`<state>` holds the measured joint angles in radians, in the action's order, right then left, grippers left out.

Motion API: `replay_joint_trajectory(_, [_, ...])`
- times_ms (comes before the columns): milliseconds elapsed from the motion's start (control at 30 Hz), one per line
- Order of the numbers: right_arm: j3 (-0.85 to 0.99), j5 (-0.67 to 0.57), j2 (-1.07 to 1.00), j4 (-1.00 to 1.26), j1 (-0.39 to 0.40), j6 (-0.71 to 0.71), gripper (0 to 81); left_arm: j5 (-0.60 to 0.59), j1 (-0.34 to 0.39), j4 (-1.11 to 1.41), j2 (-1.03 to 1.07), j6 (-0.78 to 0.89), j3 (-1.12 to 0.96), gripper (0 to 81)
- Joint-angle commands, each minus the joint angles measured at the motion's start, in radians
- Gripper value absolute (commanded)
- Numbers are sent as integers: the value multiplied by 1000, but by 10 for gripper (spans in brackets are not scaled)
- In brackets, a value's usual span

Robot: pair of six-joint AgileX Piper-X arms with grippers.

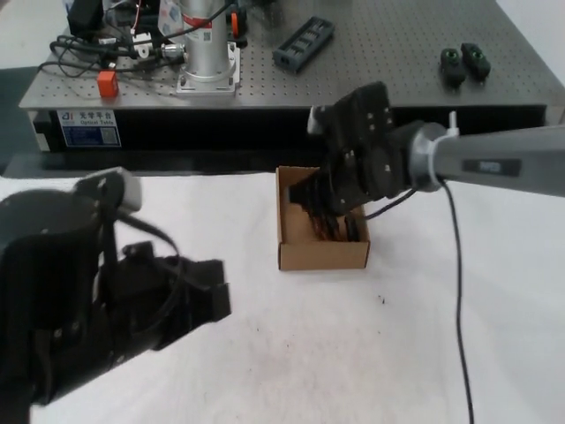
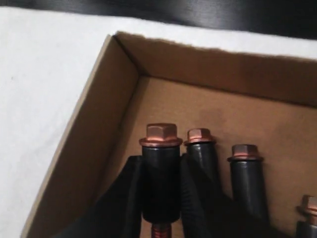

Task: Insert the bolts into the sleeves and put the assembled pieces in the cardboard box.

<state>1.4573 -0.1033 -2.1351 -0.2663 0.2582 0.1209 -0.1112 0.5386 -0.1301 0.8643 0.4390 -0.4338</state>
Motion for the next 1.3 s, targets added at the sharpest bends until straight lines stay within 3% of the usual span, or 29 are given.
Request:
replay_joint_trajectory(0, [23, -21, 7, -2, 0, -9, 126, 31, 4, -25, -28, -15, 8, 6])
replay_joint_trajectory(100, [23, -21, 16, 2, 0, -1, 349, 47, 4, -106, -109, -14, 52, 6])
replay_joint_trajectory(167, [23, -21, 37, -13, -4, -1, 389, 63, 4, -158, -160, -14, 83, 6])
replay_joint_trajectory(367, [-121, -21, 248, -34, -12, -11, 246, 138, 4, -329, -344, 39, 164, 6])
replay_joint_trajectory(700, [-827, -21, 965, 75, -12, -28, 5, 181, 4, -579, -630, 100, 181, 6])
replay_joint_trajectory(933, [-1154, -21, 1365, 79, -12, -21, 31, 214, 4, -579, -666, 100, 181, 6])
replay_joint_trajectory(1267, [-1344, -26, 1506, 77, -12, 5, 31, 212, 4, -509, -666, 121, 288, 6])
